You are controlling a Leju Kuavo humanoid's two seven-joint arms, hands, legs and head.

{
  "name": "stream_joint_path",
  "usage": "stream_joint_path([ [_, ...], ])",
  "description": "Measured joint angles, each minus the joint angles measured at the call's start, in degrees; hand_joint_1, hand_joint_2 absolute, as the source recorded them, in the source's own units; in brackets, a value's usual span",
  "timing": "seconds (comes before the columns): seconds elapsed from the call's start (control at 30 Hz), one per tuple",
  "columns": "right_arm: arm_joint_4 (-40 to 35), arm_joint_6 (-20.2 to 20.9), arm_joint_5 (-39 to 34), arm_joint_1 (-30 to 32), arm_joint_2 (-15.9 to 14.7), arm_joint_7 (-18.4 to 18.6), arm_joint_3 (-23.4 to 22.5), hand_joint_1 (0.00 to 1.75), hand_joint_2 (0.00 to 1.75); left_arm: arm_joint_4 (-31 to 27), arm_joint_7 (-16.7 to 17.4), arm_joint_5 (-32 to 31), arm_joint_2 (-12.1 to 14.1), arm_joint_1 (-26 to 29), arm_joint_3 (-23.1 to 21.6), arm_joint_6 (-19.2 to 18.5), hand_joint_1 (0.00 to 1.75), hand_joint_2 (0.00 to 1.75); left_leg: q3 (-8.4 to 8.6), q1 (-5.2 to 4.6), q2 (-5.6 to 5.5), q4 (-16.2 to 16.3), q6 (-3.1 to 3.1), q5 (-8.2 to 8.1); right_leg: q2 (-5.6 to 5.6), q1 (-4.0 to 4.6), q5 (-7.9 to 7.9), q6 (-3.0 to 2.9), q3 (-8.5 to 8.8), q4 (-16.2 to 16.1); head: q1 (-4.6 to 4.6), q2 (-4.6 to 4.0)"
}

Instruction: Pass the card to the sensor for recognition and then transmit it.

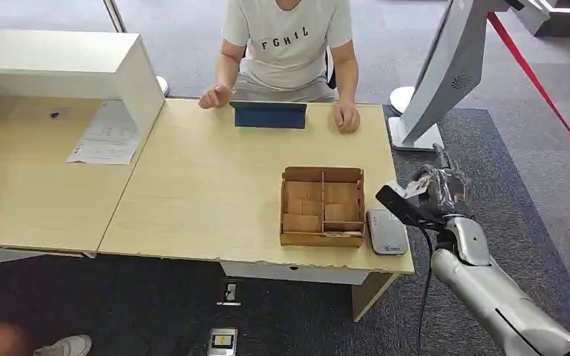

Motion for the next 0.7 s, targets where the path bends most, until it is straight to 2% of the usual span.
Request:
stream_joint_path([
  [0.7, 4.3, -0.5, -0.9, 2.0, 1.4, -2.9, 1.1, 1.75, 1.75, 0.0, 0.0, 0.0, 0.0, 0.0, 0.0, 0.2, 0.0, 1.75, 0.0, 0.0, 0.0, 0.0, 0.0, 0.0, 0.0, 0.0, 0.0, 0.0, -0.01, 0.0, 0.0, 0.0],
])
